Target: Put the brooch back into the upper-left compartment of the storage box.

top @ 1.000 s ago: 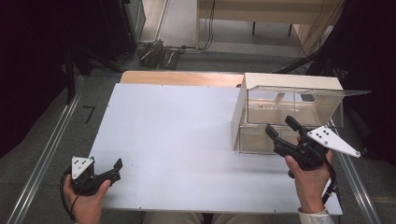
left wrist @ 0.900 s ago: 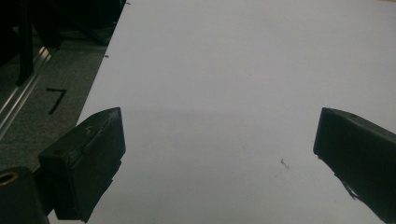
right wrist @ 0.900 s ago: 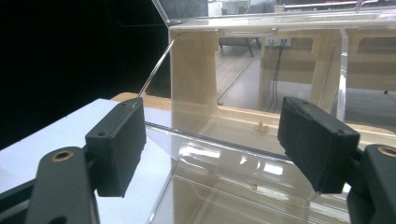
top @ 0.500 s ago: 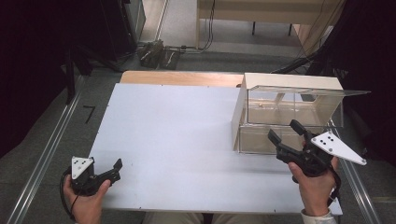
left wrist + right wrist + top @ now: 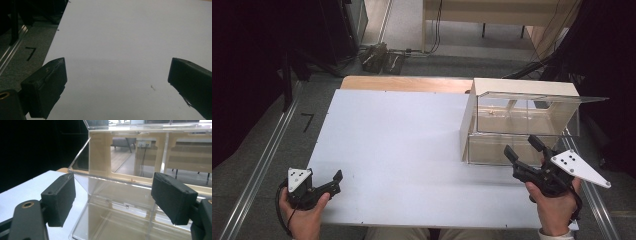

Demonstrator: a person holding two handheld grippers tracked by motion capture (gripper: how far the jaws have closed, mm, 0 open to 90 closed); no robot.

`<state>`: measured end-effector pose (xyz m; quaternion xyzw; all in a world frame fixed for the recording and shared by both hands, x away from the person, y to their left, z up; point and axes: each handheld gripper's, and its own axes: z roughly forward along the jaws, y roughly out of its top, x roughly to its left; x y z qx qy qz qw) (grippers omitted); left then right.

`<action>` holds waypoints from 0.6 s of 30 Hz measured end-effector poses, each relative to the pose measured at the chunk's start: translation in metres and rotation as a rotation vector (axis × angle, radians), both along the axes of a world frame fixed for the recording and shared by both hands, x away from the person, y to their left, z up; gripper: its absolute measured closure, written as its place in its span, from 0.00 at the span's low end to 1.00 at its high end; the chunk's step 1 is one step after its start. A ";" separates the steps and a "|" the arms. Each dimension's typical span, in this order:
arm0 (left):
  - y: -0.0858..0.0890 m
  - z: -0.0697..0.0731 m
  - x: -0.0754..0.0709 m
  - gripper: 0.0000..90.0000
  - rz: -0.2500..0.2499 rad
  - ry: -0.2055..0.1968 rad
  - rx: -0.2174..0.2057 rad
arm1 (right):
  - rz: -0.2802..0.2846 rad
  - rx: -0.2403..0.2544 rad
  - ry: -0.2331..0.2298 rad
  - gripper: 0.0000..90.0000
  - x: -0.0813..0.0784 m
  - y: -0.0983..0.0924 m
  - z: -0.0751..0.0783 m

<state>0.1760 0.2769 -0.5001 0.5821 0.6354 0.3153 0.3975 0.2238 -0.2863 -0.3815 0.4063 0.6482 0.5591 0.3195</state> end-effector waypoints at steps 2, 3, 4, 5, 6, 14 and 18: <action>0.000 0.000 0.000 0.03 0.001 0.001 0.000 | -0.001 0.004 0.002 0.20 -0.002 -0.002 -0.002; 0.000 0.000 0.000 0.03 0.000 0.002 0.001 | -0.003 0.001 0.002 0.20 -0.002 -0.003 -0.003; 0.000 0.000 0.000 0.03 0.000 0.003 0.001 | -0.006 -0.001 0.004 0.19 -0.003 -0.005 -0.005; 0.000 0.000 0.000 0.03 -0.001 0.002 0.000 | -0.011 -0.002 0.005 0.19 -0.003 -0.007 -0.006; 0.000 0.000 0.000 0.03 -0.002 0.003 0.002 | -0.013 -0.001 0.011 0.19 -0.004 -0.008 -0.007; 0.000 0.000 0.000 0.03 0.001 0.000 0.003 | -0.042 -0.012 0.026 0.18 -0.009 -0.021 -0.021; 0.000 0.000 0.000 0.03 0.001 -0.002 0.003 | -0.062 -0.022 0.036 0.18 -0.011 -0.027 -0.031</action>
